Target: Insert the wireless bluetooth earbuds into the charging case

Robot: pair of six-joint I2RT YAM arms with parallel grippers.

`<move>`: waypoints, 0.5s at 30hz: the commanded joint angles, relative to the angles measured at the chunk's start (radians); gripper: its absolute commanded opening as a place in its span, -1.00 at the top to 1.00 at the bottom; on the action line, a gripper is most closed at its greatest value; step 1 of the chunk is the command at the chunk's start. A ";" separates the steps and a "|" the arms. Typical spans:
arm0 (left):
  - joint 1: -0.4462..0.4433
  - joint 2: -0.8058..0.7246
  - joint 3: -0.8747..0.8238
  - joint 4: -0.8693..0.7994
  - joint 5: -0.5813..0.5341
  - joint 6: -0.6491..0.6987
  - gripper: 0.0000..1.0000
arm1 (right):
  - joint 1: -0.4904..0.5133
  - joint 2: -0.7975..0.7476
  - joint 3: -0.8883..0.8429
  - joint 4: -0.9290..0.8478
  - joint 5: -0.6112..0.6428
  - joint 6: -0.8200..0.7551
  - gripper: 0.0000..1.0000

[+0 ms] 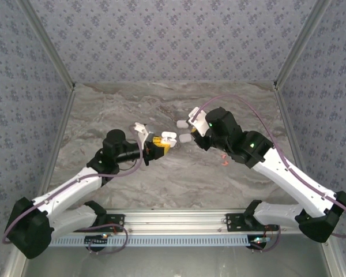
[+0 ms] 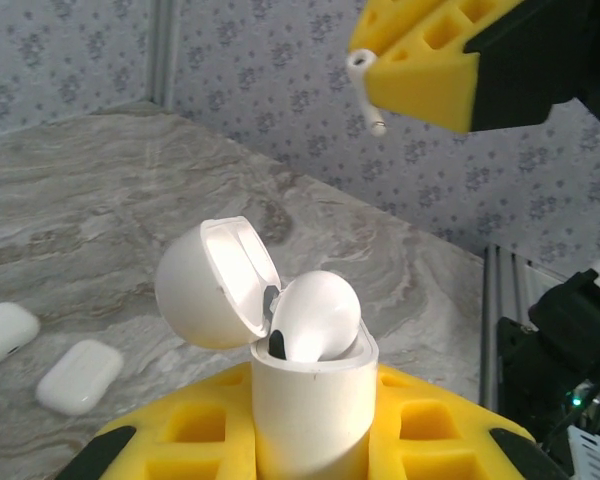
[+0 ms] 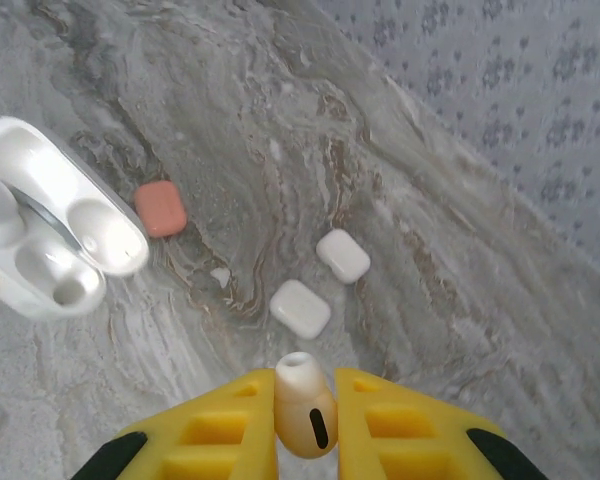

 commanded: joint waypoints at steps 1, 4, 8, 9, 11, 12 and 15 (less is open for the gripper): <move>-0.017 0.018 0.047 0.059 0.053 -0.011 1.00 | 0.028 0.022 0.028 0.035 0.014 -0.124 0.61; -0.023 0.029 0.052 0.068 0.055 -0.016 1.00 | 0.051 0.032 0.027 0.051 0.027 -0.149 0.61; -0.028 0.037 0.055 0.069 0.055 -0.016 1.00 | 0.076 0.049 0.027 0.060 0.034 -0.167 0.60; -0.030 0.039 0.057 0.070 0.055 -0.016 1.00 | 0.083 0.054 0.029 0.061 0.038 -0.170 0.61; -0.032 0.040 0.057 0.070 0.055 -0.017 1.00 | 0.091 0.063 0.029 0.063 0.032 -0.173 0.61; -0.034 0.042 0.057 0.070 0.053 -0.016 1.00 | 0.094 0.066 0.027 0.063 0.028 -0.175 0.60; -0.036 0.042 0.057 0.071 0.050 -0.018 1.00 | 0.104 0.079 0.023 0.063 0.028 -0.177 0.60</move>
